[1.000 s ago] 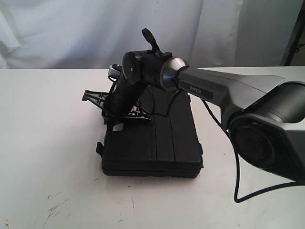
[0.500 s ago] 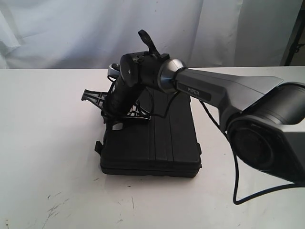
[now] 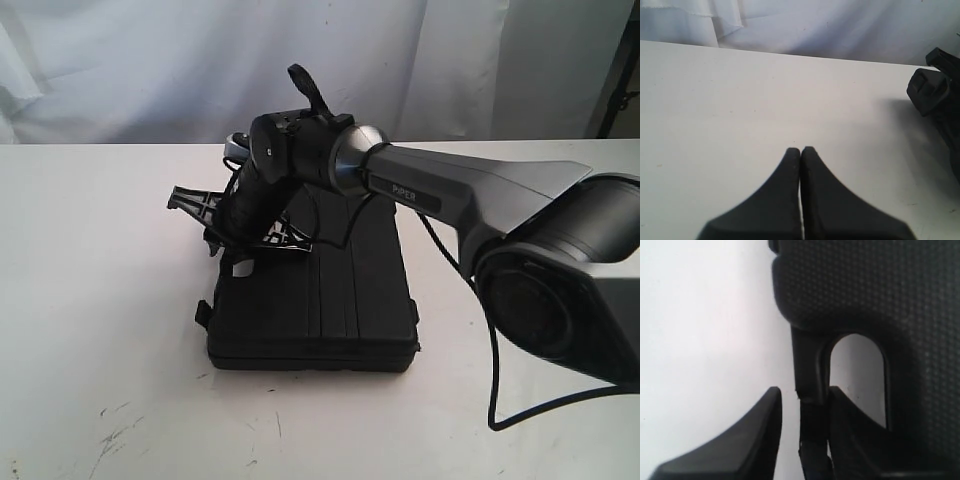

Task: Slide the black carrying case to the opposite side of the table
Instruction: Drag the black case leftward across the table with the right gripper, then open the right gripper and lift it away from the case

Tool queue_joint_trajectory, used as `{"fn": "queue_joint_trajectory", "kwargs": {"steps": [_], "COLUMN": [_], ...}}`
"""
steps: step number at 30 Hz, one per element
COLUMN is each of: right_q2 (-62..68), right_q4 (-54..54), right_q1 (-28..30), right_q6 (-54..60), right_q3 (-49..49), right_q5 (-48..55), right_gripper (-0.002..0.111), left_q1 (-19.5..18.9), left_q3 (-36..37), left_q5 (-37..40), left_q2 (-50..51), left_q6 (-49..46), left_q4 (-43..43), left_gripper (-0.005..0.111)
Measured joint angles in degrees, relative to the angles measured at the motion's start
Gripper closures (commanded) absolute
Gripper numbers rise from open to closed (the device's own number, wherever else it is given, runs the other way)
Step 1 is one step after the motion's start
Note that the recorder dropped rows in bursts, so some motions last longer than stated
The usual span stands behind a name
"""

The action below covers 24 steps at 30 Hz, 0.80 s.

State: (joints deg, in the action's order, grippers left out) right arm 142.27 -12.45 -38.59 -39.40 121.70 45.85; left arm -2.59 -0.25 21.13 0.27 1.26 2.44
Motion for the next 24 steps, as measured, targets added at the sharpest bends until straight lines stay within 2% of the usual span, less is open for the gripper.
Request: {"fn": "queue_joint_trajectory", "kwargs": {"steps": [11, 19, 21, 24], "right_q2": [0.0, -0.4, -1.4, -4.0], "right_q4": [-1.0, -1.0, -1.0, -1.0], "right_q1": [-0.1, 0.0, 0.0, 0.4], "right_q6": [-0.1, 1.3, 2.9, 6.2], "right_q3": [0.5, 0.5, 0.5, 0.5], "right_q5": [-3.1, 0.8, 1.5, 1.8], "right_gripper": [0.072, 0.073, 0.078, 0.095], "left_q1": [0.0, 0.0, 0.0, 0.0], "left_q3": [0.0, 0.0, 0.0, 0.0], "left_q5": [0.0, 0.0, 0.0, 0.0], "left_q2": [0.0, 0.0, 0.0, 0.0], "left_q6": [0.0, 0.0, 0.0, 0.0], "left_q4": [0.0, 0.0, 0.0, 0.0], "left_gripper": [0.107, 0.107, 0.107, 0.107]}}
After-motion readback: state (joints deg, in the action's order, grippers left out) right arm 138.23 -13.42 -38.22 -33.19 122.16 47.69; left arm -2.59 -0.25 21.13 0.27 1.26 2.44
